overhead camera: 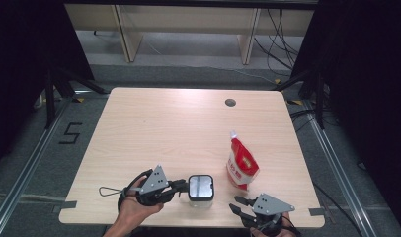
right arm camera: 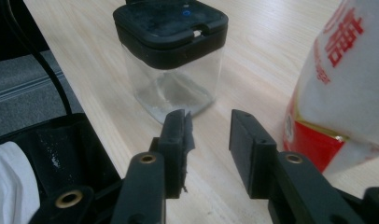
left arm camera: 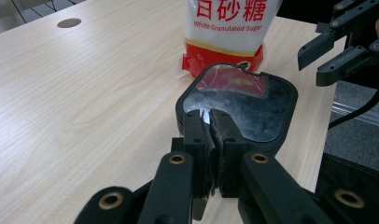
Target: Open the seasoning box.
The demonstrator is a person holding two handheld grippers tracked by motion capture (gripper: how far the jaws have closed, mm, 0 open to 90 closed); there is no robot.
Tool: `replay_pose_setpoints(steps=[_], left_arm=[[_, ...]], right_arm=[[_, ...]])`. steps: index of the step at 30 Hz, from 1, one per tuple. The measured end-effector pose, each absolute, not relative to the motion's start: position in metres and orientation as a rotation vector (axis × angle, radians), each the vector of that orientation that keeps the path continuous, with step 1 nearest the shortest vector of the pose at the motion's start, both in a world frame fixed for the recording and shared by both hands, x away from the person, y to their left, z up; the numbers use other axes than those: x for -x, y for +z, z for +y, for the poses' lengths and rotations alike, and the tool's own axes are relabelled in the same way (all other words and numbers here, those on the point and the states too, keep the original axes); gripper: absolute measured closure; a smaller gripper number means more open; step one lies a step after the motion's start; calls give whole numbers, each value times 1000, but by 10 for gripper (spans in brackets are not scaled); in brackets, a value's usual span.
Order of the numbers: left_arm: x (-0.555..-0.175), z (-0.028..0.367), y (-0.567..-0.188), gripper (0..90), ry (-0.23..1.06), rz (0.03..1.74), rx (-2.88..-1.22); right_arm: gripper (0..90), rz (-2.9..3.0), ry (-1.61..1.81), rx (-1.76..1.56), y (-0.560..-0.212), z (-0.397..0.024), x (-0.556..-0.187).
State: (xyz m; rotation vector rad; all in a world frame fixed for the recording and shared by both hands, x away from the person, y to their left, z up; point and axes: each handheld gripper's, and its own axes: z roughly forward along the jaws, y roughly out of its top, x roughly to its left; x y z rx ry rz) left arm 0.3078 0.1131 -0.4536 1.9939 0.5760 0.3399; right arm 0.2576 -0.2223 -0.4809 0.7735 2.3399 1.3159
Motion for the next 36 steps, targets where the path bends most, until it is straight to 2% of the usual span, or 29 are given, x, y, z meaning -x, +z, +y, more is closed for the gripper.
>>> replay_pose_setpoints(steps=[4, 21, 36], left_arm=[[-308, 113, -454, 845, 357, 549, -1997], [-307, 114, -455, 853, 356, 563, -1994], [-307, 113, -455, 874, 356, 547, -1991]], right_arm=[[747, 2338, 1354, -753, -480, -215, -261], [876, 2366, 1381, -683, -479, -192, -272], [891, 2379, 1384, -685, -478, -183, -276]])
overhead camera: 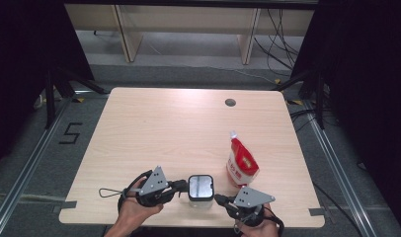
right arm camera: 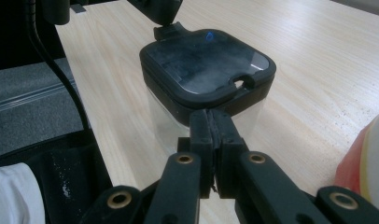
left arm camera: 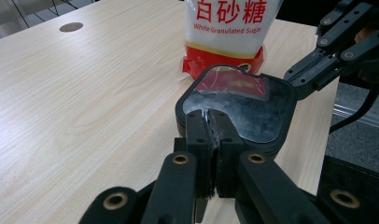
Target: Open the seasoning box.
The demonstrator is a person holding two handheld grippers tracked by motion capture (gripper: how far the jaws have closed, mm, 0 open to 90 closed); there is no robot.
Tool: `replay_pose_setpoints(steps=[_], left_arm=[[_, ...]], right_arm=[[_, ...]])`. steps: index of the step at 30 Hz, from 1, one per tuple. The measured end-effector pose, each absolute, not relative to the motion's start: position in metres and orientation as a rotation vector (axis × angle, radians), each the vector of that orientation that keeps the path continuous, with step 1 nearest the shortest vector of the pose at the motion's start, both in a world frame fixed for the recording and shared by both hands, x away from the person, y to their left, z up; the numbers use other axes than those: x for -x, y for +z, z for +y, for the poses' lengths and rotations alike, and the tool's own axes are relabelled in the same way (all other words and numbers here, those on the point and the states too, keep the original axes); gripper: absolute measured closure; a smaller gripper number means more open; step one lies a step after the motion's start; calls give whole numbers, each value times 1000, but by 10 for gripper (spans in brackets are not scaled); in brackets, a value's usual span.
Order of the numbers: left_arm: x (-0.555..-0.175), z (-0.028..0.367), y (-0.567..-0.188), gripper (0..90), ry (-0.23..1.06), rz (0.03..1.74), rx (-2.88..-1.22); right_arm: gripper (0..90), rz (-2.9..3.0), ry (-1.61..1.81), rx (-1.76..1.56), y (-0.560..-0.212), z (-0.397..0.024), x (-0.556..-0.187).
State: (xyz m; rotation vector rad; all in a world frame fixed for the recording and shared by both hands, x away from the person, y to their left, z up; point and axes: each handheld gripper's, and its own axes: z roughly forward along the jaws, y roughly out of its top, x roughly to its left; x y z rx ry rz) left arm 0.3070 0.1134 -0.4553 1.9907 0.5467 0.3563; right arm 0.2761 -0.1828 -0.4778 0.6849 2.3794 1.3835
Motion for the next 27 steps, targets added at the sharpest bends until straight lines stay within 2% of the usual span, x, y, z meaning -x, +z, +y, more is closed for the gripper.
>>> replay_pose_setpoints(steps=[27], left_arm=[[-307, 115, -458, 892, 352, 563, -1975]], right_arm=[[884, 2338, 1426, -643, -465, -178, -276]])
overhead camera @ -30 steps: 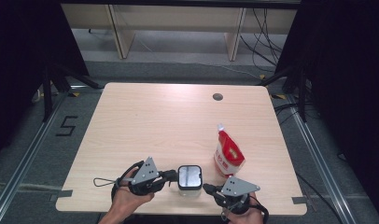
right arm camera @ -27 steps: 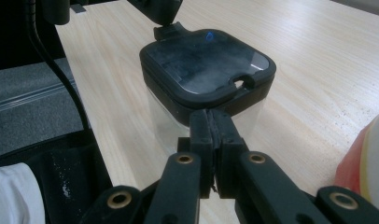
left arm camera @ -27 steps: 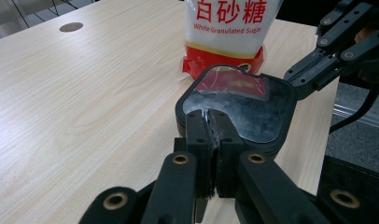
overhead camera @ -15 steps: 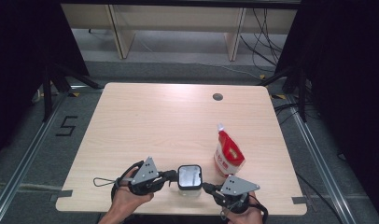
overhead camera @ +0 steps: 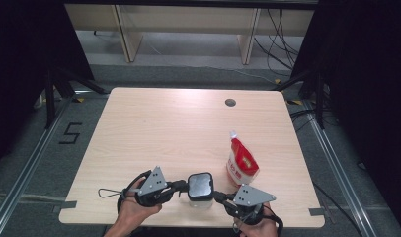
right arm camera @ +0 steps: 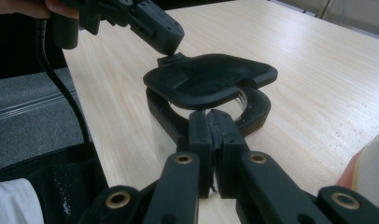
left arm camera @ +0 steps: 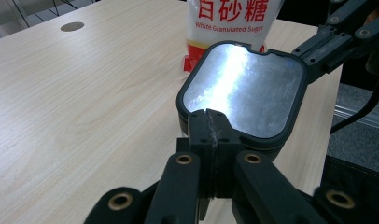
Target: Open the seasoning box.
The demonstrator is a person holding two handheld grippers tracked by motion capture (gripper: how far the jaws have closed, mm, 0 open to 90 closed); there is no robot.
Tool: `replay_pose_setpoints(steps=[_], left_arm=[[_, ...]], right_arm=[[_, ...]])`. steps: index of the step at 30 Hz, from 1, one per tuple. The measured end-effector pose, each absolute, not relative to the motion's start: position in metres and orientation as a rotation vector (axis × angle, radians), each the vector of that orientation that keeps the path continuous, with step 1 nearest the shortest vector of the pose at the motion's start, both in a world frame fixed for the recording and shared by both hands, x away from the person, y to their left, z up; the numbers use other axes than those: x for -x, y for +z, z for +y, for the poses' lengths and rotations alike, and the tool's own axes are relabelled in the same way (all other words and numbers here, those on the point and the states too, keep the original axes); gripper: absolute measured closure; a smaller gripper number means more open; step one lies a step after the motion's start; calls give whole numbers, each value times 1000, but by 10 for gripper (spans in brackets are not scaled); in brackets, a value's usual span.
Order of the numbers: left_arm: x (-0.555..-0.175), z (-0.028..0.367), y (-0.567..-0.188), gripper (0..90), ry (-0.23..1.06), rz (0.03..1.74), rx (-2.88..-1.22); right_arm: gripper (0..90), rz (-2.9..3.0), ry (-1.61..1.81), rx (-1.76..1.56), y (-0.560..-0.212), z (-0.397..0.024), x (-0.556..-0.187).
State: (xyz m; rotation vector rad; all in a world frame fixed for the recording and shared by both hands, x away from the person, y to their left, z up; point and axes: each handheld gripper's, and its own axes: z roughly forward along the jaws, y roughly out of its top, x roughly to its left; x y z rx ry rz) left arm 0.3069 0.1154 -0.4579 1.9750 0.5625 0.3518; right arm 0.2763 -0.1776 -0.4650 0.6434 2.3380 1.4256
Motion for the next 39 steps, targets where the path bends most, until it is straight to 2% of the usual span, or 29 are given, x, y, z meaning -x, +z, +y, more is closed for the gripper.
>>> replay_pose_setpoints(steps=[7, 12, 16, 20, 27, 39], left_arm=[[-307, 116, -459, 887, 341, 576, -1969], [-308, 118, -459, 844, 353, 567, -1975], [-308, 122, -459, 764, 346, 541, -1987], [-306, 126, -460, 643, 328, 531, -1993], [-304, 126, -469, 561, 296, 513, -2021], [-313, 126, -488, 561, 281, 486, -2079]], right_arm=[[883, 2320, 1441, -640, -461, -175, -276], [881, 2313, 1445, -622, -456, -172, -277], [881, 2310, 1445, -603, -454, -170, -277], [881, 2312, 1448, -590, -451, -168, -277], [881, 2295, 1424, -553, -447, -166, -278], [879, 2299, 1455, -569, -441, -158, -276]])
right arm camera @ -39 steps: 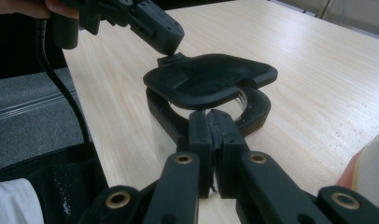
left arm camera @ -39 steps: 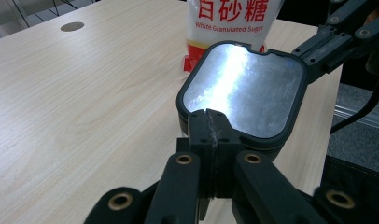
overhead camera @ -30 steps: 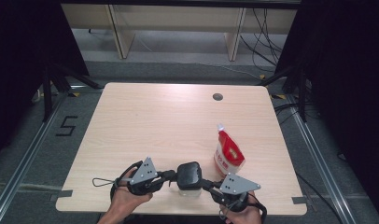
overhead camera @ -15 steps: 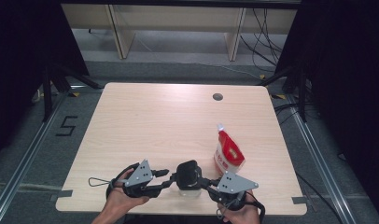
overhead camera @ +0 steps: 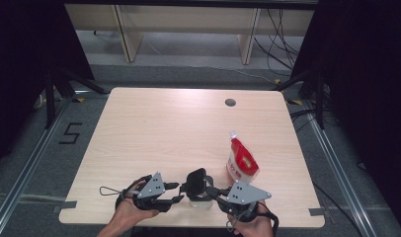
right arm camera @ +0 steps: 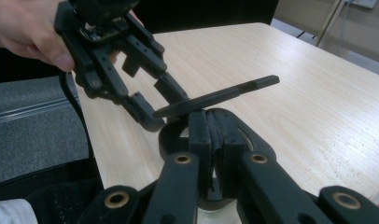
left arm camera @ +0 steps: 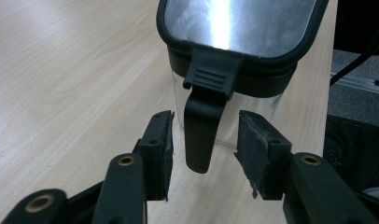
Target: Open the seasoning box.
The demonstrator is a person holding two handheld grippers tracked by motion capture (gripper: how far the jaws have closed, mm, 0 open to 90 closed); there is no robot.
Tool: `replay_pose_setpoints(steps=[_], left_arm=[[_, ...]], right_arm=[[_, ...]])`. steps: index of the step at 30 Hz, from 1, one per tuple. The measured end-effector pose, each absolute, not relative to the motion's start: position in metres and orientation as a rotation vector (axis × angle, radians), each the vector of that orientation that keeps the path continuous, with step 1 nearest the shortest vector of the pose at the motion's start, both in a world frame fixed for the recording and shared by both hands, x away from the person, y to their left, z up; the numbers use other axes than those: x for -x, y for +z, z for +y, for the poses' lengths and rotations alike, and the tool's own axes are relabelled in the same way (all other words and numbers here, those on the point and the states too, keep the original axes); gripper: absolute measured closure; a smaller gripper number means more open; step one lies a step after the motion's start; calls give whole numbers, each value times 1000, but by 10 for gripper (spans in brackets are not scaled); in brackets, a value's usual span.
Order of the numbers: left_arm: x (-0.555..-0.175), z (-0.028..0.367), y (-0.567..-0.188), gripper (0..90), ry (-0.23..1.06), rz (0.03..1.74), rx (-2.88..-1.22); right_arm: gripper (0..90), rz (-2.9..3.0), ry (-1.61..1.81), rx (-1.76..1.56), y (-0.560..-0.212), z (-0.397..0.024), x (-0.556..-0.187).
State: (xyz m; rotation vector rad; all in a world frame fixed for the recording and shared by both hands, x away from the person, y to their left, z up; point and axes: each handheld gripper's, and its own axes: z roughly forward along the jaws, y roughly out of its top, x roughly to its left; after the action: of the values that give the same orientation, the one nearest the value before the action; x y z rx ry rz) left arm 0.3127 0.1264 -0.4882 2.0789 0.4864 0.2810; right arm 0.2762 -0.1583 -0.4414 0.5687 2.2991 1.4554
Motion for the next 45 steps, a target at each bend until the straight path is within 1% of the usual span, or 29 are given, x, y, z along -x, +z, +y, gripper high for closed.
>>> replay_pose_setpoints(steps=[2, 5, 10, 11, 13, 14, 23, 27, 31, 32, 34, 45], left_arm=[[-313, 127, -490, 569, 280, 485, -2085], [-315, 125, -494, 595, 242, 485, -2071], [-318, 126, -498, 637, 241, 488, -2080], [-319, 127, -499, 679, 216, 497, -2062], [-319, 127, -499, 696, 210, 500, -2062], [-319, 128, -500, 726, 213, 497, -2068], [-316, 125, -498, 736, 260, 517, -2084], [-315, 123, -496, 736, 250, 546, -2088], [-315, 124, -495, 736, 267, 531, -2103], [-315, 124, -495, 736, 266, 536, -2102], [-314, 123, -495, 736, 264, 548, -2098], [-312, 122, -495, 736, 254, 570, -2081]], right_arm=[[879, 2299, 1454, -565, -441, -158, -276], [878, 2295, 1457, -567, -440, -156, -277], [878, 2306, 1449, -553, -438, -155, -277], [878, 2302, 1447, -547, -438, -153, -277], [877, 2302, 1452, -549, -437, -152, -277], [877, 2305, 1445, -543, -436, -151, -277], [875, 2299, 1445, -512, -431, -144, -278], [875, 2300, 1448, -499, -429, -139, -278], [875, 2303, 1452, -491, -427, -134, -277], [875, 2290, 1440, -454, -426, -133, -279], [874, 2302, 1447, -486, -425, -128, -277], [873, 2322, 1442, -440, -421, -114, -279]])
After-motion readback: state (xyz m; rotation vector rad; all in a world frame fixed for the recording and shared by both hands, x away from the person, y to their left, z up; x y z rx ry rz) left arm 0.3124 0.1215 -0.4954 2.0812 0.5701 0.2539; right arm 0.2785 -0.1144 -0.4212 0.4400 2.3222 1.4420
